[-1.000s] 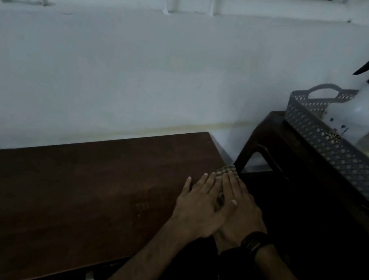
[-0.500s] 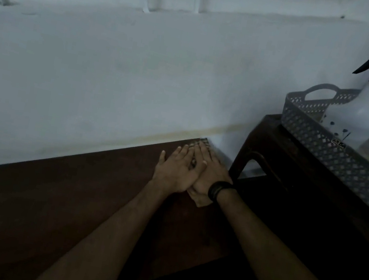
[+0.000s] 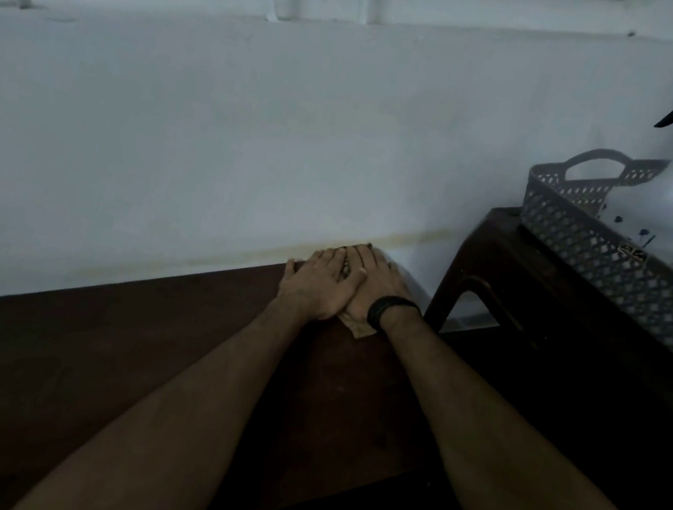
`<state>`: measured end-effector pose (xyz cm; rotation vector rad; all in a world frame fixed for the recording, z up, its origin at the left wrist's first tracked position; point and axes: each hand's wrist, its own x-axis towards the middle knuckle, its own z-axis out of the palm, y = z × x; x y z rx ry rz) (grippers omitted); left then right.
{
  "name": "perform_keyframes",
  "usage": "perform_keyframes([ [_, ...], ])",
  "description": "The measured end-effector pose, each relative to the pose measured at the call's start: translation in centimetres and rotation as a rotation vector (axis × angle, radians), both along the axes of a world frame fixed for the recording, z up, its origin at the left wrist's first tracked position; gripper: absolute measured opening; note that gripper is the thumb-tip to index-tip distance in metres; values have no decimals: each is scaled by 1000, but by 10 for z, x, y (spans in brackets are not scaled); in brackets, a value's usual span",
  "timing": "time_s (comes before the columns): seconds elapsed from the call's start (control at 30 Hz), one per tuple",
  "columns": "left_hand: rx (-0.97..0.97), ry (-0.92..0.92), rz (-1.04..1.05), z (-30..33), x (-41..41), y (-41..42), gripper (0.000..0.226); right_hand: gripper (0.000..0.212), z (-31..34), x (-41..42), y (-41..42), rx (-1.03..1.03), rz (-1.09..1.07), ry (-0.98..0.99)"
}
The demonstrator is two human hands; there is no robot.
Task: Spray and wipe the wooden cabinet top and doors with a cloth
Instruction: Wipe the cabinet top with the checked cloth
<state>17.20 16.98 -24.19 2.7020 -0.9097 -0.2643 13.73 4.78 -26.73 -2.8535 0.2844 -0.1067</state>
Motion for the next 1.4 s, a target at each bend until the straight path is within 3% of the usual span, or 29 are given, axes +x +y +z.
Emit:
perform_keyframes([
  [0.23, 56, 36, 23, 5, -7, 38, 75, 79, 3, -2, 35, -145, 34, 77],
  [0.57, 96, 2, 176, -4, -1, 146, 72, 77, 4, 19, 135, -149, 209, 89],
  [1.4, -48, 14, 189, -6, -111, 216, 95, 69, 3, -79, 190, -176, 256, 79],
])
